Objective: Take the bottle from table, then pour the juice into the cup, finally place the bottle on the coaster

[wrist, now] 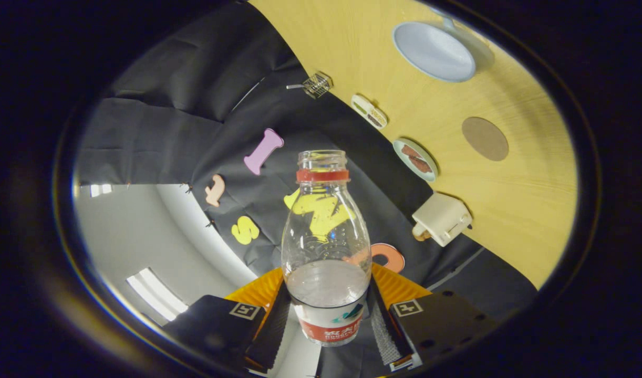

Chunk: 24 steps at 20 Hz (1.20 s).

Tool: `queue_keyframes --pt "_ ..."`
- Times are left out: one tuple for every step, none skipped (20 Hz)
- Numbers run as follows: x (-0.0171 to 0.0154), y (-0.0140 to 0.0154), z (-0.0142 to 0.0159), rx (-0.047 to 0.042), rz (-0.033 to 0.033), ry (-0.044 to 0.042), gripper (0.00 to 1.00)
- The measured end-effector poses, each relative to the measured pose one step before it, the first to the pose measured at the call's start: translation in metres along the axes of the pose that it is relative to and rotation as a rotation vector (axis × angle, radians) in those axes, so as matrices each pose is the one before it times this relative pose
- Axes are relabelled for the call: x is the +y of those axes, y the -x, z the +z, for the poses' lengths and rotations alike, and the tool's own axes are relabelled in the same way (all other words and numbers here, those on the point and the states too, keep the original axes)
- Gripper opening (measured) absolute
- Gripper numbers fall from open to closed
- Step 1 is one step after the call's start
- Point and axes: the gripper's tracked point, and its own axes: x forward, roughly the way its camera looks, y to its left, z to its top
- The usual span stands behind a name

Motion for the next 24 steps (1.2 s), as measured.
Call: queue_keyframes --pt "0.00062 -0.00169 -0.00065 0.00102 0.00429 -0.00260 0.76" --pt "-0.00036 0.00095 -0.00013 0.00348 -0.00283 0.00096 0.76" --pt "0.00021 -0.00054 -0.00025 -0.00012 -0.00057 0.00217 0.76" --pt "-0.00033 0.00011 0.00065 -0.00185 0.00149 0.00232 0.76" --pt "-0.00011 0.00007 -0.00014 0.00056 0.00388 0.00113 0.76" --pt "0.00008 0.00014 0.00034 -0.00153 0.00222 0.00470 0.76" --pt "-0.00064 -0.00046 -0.00015 0.00185 0.00007 0.00733 0.76" --pt "-0.00099 -0.00027 -0.00168 0.00680 -0.00234 0.01052 0.76" --pt "-0.00063 -0.00219 -0.00318 0.00811 -0.00264 0.01324 0.76" --pt "-0.00073 -0.00015 -0.00335 0.01149 -0.00447 0.01206 0.76" --pt "0.00019 -0.00034 -0.00253 0.01418 0.00417 0.01504 0.76" --pt "-0.00024 0.00066 -0.00172 0.01159 -0.00205 0.02514 0.76" --pt "-0.00152 0.00005 -0.00171 0.01311 -0.00868 0.04460 0.76" --pt "-0.00320 -0.00032 -0.00327 0.01409 -0.01752 0.06354 0.76" --pt "-0.00315 0.00090 -0.00274 0.01544 -0.02080 0.06770 0.76" --pt "-0.00159 -0.00064 -0.00216 0.01264 -0.01828 0.05954 0.76" --pt "-0.00002 0.00016 0.00075 0.00516 -0.00435 0.04699 0.76" --pt "-0.00031 0.00082 0.00020 0.00238 -0.00217 0.03833 0.76" --pt "0.00091 0.00042 -0.00062 0.00239 0.00210 0.03881 0.76" --pt "0.00115 0.00187 -0.00090 0.00670 0.00089 0.05430 0.76" --pt "0.00062 0.00208 0.00001 0.01187 -0.00471 0.06969 0.76" --pt "0.00085 0.00128 -0.00293 0.02252 -0.00576 0.08097 0.76" --pt "0.00033 0.00458 -0.00434 0.01583 -0.00953 0.08647 0.76" --pt "-0.00122 0.00348 0.00025 0.00821 -0.01672 0.08053 0.76"
